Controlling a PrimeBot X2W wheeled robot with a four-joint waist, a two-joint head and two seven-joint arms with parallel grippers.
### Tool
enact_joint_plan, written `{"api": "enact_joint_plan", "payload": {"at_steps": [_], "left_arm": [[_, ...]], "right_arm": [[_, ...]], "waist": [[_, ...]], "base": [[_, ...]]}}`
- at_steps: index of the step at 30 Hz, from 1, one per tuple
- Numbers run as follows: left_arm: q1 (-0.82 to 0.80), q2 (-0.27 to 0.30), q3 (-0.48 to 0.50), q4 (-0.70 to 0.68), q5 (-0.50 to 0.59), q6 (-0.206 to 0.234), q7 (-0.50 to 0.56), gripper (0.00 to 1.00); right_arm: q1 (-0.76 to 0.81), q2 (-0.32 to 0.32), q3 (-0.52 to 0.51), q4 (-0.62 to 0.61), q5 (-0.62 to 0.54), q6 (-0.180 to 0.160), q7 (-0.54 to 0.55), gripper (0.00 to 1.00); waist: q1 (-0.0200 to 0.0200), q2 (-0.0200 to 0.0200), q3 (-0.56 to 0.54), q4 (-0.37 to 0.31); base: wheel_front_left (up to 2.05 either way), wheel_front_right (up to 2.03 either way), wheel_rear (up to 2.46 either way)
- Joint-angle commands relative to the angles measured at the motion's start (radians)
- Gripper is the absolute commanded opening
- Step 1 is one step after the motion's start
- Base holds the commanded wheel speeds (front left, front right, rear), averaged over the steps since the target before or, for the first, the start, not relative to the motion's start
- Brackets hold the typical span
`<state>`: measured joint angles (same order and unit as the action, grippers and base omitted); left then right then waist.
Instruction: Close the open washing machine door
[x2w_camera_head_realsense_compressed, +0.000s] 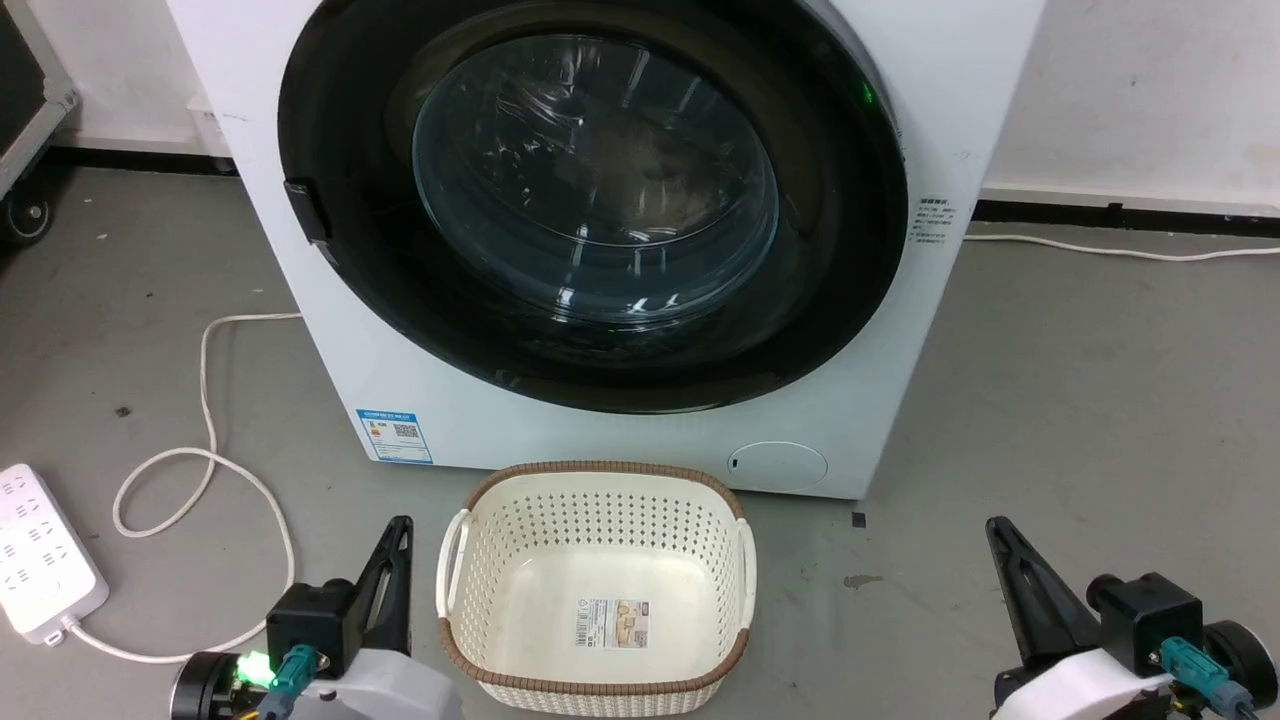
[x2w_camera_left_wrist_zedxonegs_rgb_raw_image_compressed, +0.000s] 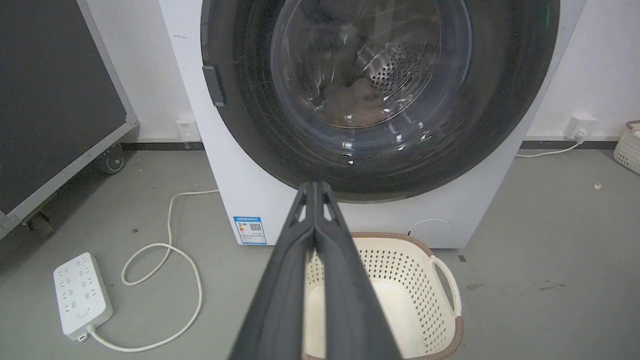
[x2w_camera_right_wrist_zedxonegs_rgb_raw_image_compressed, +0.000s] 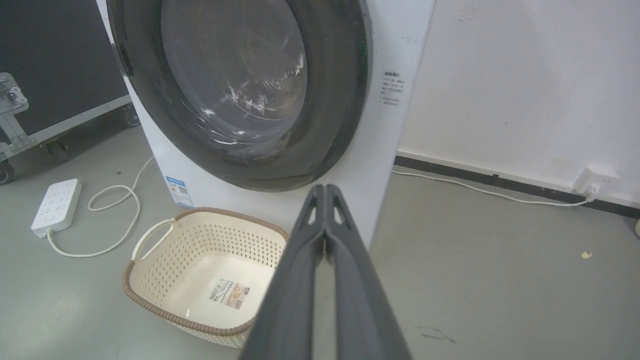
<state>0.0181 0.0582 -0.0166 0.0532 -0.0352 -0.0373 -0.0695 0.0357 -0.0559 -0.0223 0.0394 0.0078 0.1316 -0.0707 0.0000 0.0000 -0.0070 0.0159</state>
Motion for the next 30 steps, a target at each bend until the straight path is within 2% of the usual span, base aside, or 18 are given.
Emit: {"api": "enact_joint_plan", "payload": {"at_steps": [1, 30], "left_arm": [[-0.013, -0.001, 0.003, -0.008, 0.011, 0.005, 0.004, 0.00], [-0.018, -0.007, 0.015, -0.049, 0.033, 0.034, 0.064, 0.00]], "right_arm": [[-0.012, 0.004, 0.003, -0.010, -0.005, -0.001, 0.005, 0.00], [-0.034, 0.006, 0.021, -0.037, -0.008, -0.001, 0.065, 0.00]], "waist": [[0.0000, 0.0000, 0.000, -0.001], [0.0000, 0.0000, 0.006, -0.015]], "base": [[0.00, 0.00, 0.00], [0.00, 0.00, 0.00]]}}
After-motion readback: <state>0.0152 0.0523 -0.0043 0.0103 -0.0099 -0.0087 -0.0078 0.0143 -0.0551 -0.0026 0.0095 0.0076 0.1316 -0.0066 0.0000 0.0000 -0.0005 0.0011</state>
